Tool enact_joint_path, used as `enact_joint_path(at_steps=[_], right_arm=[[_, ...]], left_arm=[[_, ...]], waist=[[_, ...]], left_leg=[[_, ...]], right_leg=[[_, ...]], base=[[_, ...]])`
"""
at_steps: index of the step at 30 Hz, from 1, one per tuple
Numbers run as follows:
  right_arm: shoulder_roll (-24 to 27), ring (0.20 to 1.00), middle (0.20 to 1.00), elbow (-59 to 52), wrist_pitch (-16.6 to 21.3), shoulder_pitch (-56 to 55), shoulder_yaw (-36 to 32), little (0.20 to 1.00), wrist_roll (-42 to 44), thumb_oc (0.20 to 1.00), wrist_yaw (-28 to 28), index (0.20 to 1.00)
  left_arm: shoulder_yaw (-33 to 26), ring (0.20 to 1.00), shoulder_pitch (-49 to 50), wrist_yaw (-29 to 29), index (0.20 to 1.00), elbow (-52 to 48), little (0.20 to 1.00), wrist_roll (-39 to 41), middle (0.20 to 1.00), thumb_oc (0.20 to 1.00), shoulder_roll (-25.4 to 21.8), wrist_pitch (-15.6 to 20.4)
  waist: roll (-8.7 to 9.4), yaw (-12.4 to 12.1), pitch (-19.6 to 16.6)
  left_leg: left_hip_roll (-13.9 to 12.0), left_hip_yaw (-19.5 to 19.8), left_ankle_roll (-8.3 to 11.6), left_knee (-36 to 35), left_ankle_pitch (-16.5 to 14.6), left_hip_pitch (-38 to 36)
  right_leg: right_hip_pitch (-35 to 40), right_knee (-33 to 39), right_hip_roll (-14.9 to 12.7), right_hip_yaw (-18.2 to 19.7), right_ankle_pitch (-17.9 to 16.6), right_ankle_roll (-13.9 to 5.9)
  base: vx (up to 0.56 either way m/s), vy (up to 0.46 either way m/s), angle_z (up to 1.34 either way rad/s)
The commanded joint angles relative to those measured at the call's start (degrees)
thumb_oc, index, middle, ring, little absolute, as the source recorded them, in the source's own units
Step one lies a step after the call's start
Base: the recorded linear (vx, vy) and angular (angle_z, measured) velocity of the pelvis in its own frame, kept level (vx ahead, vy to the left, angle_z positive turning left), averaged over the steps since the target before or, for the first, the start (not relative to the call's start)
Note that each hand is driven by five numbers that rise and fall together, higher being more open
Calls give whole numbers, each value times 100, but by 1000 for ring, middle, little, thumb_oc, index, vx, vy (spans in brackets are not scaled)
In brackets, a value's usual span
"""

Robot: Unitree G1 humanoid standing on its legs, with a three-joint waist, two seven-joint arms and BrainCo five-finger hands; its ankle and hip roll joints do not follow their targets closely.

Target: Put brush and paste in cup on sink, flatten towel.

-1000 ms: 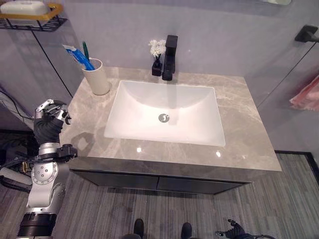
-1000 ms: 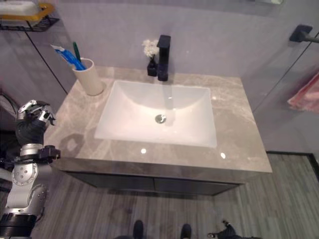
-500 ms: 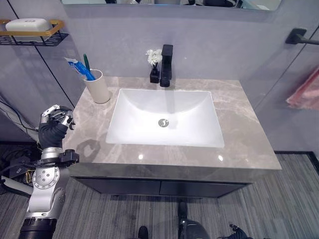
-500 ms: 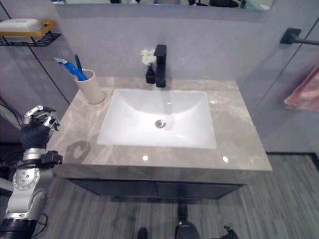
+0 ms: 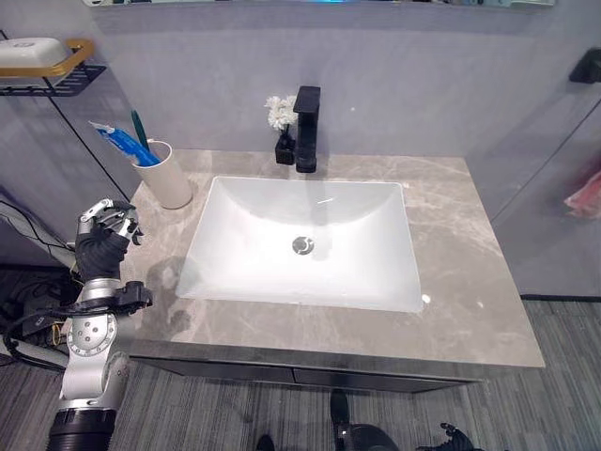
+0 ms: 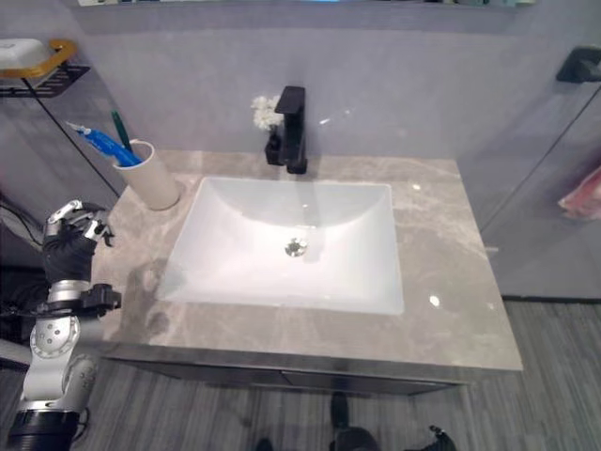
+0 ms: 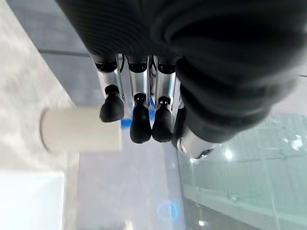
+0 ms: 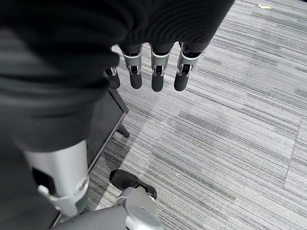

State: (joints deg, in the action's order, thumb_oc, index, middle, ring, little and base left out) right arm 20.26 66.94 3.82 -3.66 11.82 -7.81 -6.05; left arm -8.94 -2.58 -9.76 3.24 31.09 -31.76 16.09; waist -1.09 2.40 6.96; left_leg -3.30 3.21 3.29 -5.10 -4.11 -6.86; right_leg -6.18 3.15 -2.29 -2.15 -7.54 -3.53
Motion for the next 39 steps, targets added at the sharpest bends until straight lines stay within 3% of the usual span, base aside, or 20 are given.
enact_joint_path(at_steps=[1,2,5,15,26,39], right_arm=[[-32,1000,1000,141,67,2,263,1000,-100,1000,-2,1000],[-39,1000,1000,62,65,-32,322,1000,-99,1000,-1,1000],[-22,1000,1000,59,72,-36,379,1000,-129,1000,5,1000],[105,1000,1000,60,-81,127,608,1000,-165,1000,45,1000],[36,1000,1000,-147,-56,377,813,1000,102,1000,-21,1000],[70,1000,1000,-313,14,487,944,1000,220,1000,-80,1000]], left_arm=[[-342,200,-335,-217,200,0,200,-24,200,200,-429,188],[-395,200,-465,-434,200,260,200,-396,200,200,-598,132],[-358,200,-598,-494,200,537,200,-457,200,200,-702,69],[315,200,-1838,-444,200,2486,200,170,200,200,-1460,-239],[898,200,-2636,-425,200,3599,200,245,200,200,-1527,-398],[999,200,-3020,-571,200,4113,200,217,200,200,-1628,-423]], waist=[[233,83,-305],[226,110,-327],[224,128,-324],[205,352,-186],[230,480,10],[254,542,168]], left_leg=[[723,-194,-526,352,-593,-153],[685,-210,-498,249,-550,-176],[667,-241,-477,177,-499,-168],[603,-384,-392,10,-317,22],[530,-470,-315,10,-279,210],[455,-509,-269,10,-266,327]], right_leg=[[-829,-423,-345,289,-421,-471],[-822,-358,-314,292,-422,-458],[-831,-297,-294,311,-451,-457],[-1126,-248,-227,424,-531,-427],[-1378,-308,-197,451,-529,-409],[-1615,-433,-102,445,-471,-375]], base=[[39,-50,3],[32,-42,3],[10,-18,2],[-20,-15,-8],[-6,-7,-4],[0,0,0]])
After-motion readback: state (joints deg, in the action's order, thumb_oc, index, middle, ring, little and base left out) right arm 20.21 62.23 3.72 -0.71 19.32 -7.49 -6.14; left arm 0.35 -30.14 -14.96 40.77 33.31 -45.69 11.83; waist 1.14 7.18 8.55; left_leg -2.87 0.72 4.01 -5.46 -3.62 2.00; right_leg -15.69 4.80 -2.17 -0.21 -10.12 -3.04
